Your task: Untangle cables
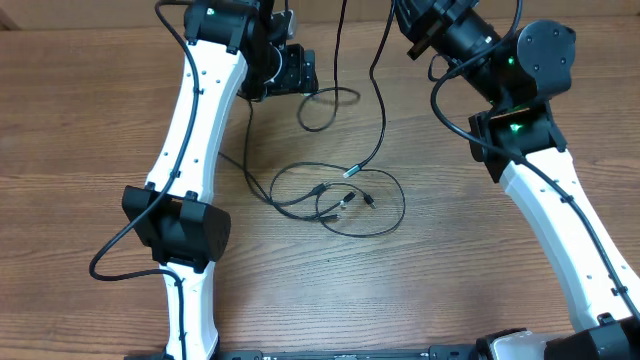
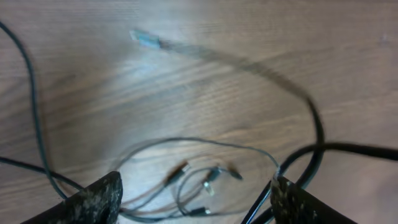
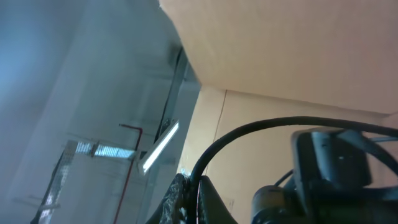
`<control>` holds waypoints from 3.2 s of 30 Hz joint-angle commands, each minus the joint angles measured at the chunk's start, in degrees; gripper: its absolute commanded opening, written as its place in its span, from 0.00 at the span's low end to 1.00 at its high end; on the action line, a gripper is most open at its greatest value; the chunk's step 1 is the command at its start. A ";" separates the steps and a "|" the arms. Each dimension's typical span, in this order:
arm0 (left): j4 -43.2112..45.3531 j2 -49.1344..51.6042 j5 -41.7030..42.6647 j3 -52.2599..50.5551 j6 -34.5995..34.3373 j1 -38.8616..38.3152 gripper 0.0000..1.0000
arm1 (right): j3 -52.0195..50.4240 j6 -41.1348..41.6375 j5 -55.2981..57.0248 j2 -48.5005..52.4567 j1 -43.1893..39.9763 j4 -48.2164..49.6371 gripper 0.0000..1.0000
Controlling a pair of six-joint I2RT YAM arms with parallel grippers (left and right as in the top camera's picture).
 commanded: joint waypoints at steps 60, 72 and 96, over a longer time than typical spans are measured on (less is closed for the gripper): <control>2.43 2.34 4.35 -0.35 8.68 0.55 0.19 | 0.72 3.21 1.40 -0.90 0.35 2.34 0.04; 2.23 -1.73 7.48 3.98 5.01 3.19 0.04 | 0.72 -8.35 2.43 -0.87 -3.96 -16.35 0.04; 14.23 -18.12 15.37 7.45 -16.87 5.38 0.04 | 0.72 -57.92 -4.90 -0.87 -7.32 -55.41 1.00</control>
